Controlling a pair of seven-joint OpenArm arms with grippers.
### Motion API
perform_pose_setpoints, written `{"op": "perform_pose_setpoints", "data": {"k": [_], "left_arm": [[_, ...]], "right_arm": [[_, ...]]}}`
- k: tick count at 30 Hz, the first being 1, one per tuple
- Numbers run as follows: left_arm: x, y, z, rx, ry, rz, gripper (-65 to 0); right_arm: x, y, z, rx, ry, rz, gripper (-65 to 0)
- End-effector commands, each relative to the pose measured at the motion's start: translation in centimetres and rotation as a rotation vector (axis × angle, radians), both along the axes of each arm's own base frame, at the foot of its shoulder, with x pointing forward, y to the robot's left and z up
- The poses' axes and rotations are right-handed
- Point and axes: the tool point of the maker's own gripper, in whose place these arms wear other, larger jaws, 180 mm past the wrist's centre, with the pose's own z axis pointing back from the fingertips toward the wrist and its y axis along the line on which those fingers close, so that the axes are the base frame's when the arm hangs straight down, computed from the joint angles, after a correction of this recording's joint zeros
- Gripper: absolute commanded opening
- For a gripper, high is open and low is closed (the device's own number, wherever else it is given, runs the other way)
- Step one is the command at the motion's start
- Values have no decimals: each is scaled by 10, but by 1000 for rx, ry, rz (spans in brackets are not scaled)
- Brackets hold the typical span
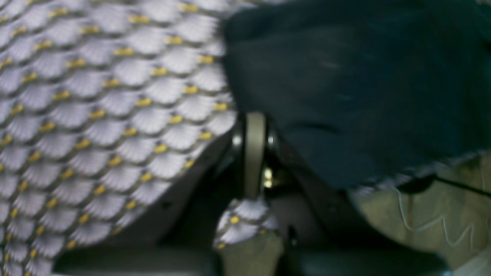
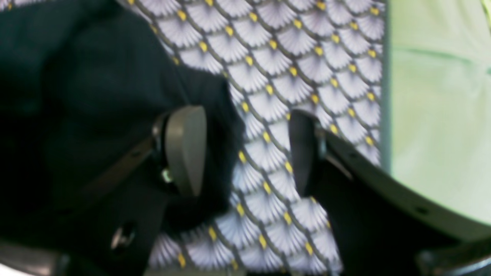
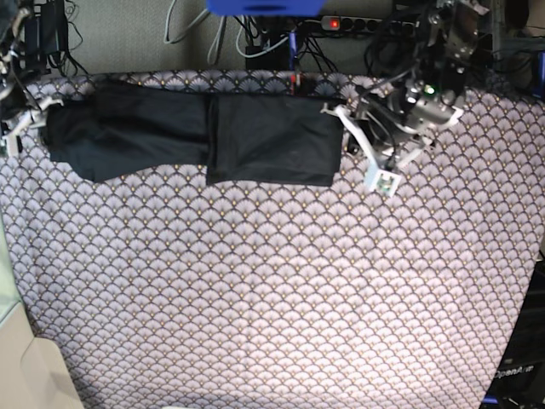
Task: Fold the T-shirt properly
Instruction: 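Raise the left gripper away from the folded shirt, then lower the right gripper onto the strip's other end and grasp it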
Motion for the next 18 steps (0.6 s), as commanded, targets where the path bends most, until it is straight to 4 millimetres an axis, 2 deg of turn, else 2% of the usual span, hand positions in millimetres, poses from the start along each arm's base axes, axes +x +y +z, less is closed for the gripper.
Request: {"op": "perform_pose_setpoints", "data": {"k": [1,6,18], "left_arm": [[5,1,8,-10,-36,2,-650],[6,3,8,-5,-36,7,-650],[11,4,11,2,-50,9,-650]], "right_arm": [[12,-8,19,-25,-47,5,-287],[13,-1,14,42,-8,-14,-287],[21,-6,40,208,6,5,-286]]}}
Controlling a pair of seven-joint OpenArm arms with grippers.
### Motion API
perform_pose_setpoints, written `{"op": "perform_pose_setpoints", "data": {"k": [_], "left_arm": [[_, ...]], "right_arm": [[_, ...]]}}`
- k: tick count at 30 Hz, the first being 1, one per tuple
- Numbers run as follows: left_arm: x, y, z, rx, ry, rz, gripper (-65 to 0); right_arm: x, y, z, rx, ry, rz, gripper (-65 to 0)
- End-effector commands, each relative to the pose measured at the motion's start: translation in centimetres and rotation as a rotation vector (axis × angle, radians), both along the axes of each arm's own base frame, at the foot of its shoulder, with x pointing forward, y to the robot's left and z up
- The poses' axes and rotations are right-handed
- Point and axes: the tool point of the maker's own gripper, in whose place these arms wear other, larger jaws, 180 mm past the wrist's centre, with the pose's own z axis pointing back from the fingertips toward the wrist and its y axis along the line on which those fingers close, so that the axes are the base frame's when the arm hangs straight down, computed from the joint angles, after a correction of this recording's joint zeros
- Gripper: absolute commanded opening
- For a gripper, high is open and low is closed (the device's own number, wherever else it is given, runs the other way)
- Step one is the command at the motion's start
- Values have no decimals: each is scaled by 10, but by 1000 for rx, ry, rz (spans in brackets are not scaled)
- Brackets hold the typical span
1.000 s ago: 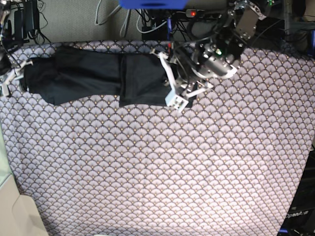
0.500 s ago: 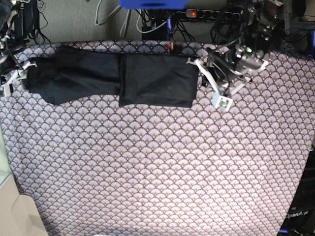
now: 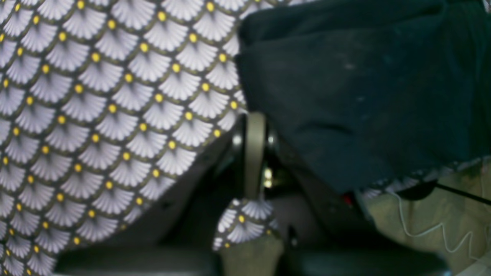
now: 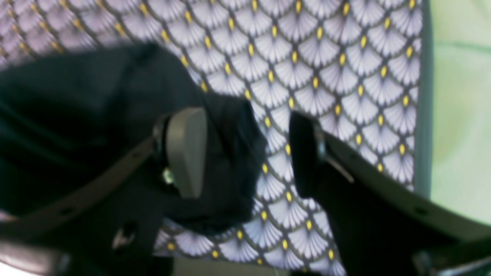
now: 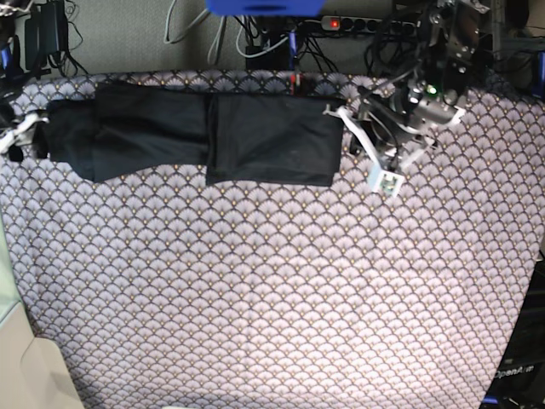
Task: Fold the T-shirt properly
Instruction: 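Lower the right gripper onto the strip's other end and grasp it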
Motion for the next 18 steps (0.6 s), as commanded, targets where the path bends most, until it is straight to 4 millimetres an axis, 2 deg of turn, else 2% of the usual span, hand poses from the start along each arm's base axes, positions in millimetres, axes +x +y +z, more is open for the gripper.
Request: {"op": "perform_pose_setpoints", "data": {"k": [1,6,13,15,18], "left_arm": [[7,1,9,-3,-37,-2,-650],[5,1,8,-3,-32,-2,-650],[3,1,6,-3,-26,-2,-650],[3,1,6,-3,-26,-2,-650],[3,1,6,-3,-26,-2,-650]], "right_arm": [[8,-6,17,-5,-44,7,-286],[6,-10,15,96,-28,-12,-286],[-1,-26,-2,136,11,-72,-286],[-1,-26,-3,137,12,-71,-286],[-1,-12,-12,149,41,-34,-286]]}}
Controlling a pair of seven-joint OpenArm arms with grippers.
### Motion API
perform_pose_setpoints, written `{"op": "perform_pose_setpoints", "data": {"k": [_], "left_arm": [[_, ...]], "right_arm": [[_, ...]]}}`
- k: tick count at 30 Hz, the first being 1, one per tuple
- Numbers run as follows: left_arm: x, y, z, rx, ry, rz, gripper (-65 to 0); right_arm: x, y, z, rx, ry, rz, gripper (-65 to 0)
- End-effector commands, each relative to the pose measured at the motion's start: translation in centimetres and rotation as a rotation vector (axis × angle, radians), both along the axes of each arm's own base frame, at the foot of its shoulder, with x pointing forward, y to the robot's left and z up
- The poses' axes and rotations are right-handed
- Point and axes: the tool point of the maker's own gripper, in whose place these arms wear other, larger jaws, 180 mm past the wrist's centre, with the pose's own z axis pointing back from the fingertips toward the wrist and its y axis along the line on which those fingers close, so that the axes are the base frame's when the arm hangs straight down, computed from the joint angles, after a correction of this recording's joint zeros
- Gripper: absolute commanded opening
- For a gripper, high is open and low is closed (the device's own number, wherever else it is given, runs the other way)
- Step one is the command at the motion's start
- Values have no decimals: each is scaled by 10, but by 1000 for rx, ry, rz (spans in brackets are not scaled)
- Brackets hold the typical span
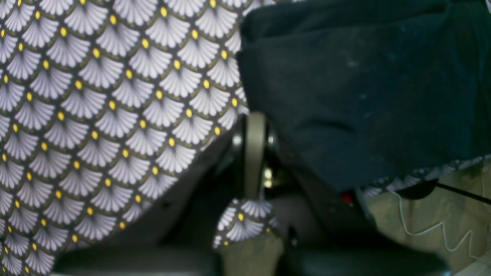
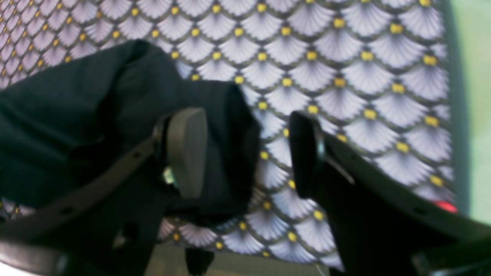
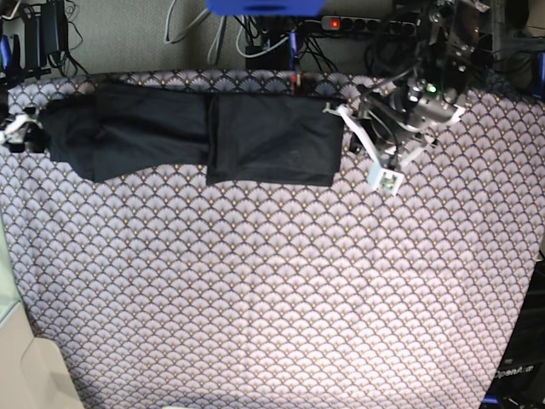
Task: Fold the T-shirt properly
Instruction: 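Lower the right gripper onto the strip's other end and grasp it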
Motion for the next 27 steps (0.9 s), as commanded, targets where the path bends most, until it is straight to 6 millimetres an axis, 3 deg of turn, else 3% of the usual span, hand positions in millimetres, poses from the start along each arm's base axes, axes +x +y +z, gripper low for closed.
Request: {"op": "perform_pose_setpoints", "data": {"k": [1,8,22,27], "left_arm": [[6,1,8,-2,-34,-2,-650],[5,1,7,-1,-32,-1,-650],[2,1,5,-4,-23,1,-650],[2,1,5,-3,-21,2,-650]], "right_arm": [[10,-3,12,-10,-40,10,-286],[12,15,-2,31,-42,39,-286],[10,8,-8,47,-60,-5,-286],[5,9,-20,71,-43,-20,-286]]}}
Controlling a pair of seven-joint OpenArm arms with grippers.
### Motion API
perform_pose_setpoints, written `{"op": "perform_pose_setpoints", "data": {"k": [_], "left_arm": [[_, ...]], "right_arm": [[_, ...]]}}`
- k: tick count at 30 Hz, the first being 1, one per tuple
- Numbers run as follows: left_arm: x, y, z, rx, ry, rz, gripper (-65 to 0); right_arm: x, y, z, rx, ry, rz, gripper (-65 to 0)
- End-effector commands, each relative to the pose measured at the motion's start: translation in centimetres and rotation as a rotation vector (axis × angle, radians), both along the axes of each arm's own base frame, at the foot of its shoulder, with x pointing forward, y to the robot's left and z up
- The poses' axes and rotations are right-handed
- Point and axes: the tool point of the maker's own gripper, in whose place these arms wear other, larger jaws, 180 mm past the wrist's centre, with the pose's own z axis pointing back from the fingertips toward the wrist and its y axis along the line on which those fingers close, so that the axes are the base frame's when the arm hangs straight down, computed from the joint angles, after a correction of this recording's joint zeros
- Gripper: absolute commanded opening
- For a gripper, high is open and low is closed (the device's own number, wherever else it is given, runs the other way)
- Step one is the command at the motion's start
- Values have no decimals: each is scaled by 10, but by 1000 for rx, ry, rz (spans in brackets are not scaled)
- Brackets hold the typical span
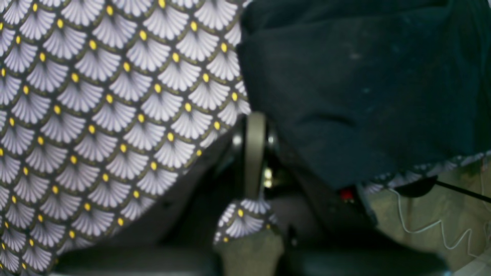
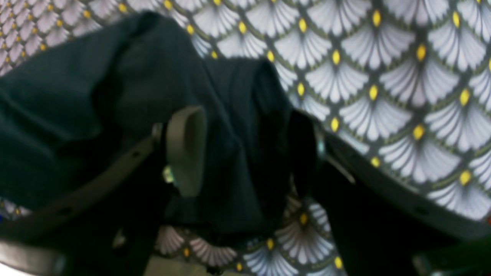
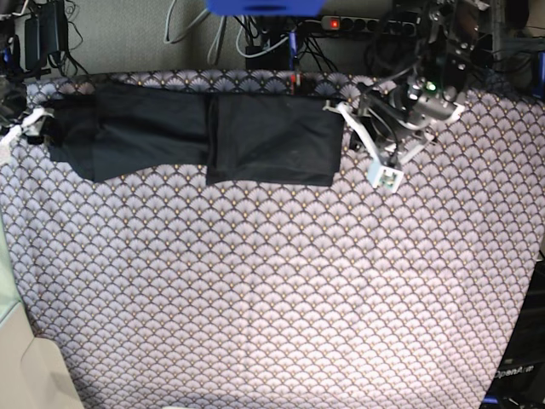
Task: Fold the T-shirt properly
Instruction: 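Lower the right gripper onto the strip's other end and grasp it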
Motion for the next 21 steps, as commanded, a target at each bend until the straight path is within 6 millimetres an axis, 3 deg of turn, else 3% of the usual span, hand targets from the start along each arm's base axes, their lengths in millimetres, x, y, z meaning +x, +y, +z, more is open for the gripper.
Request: {"op": "perform_pose_setpoints", "data": {"k": [1,15,21], "left_arm": [[5,1,7,-3,-31,1,-650],[6,2,7,-3,-30,7,-650],[7,2,8,-4,-34,9,-650]], "right_arm": [[8,-6,9,-8,-33,1,-286],[-8,35,-22,70,33,57,-291],[-10,54,-7,59,-9,115,-314]]}}
